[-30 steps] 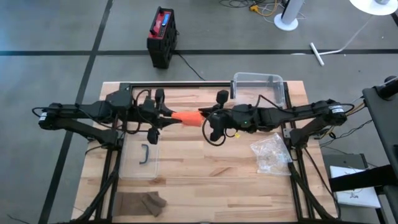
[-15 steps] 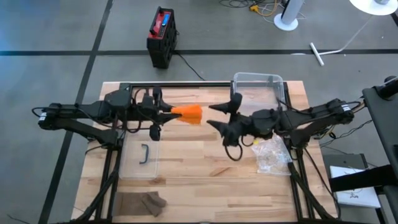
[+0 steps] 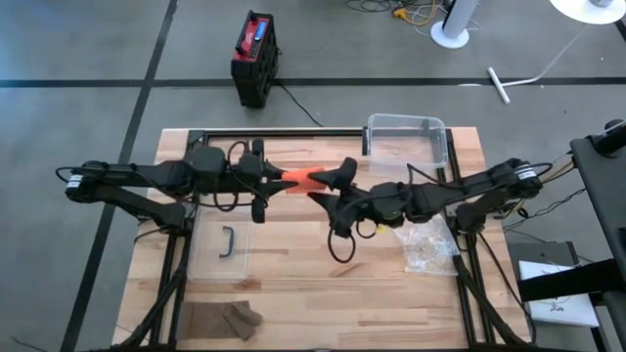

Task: Roll bandage
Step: Roll the orange bandage

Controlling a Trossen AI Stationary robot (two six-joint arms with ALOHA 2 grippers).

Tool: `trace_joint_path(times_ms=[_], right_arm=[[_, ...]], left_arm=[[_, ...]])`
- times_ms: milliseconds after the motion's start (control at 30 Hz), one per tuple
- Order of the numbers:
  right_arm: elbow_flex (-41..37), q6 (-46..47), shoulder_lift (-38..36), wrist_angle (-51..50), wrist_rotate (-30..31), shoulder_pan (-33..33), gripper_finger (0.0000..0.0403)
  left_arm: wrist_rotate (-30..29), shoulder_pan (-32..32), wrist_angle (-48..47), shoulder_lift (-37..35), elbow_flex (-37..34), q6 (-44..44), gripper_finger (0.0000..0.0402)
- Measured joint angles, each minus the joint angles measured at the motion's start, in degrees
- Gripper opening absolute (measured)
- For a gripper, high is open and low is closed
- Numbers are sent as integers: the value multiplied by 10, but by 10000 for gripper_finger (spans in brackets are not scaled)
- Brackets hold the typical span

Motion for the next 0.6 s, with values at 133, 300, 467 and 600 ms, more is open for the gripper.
trace_joint_path(times_ms=[133, 300, 467, 600], right_arm=[[0, 4, 0, -6, 8, -8, 267], [0, 4, 0, -14, 3, -8, 244], [0, 7, 0, -15, 3, -7, 213], [0, 9, 0, -15, 4, -7, 191]], left_arm=[[1, 0, 3, 1, 0, 0, 48], [3, 0, 6, 1, 0, 0, 48], [19, 0, 12, 2, -1, -6, 51], [19, 0, 16, 2, -1, -8, 67]])
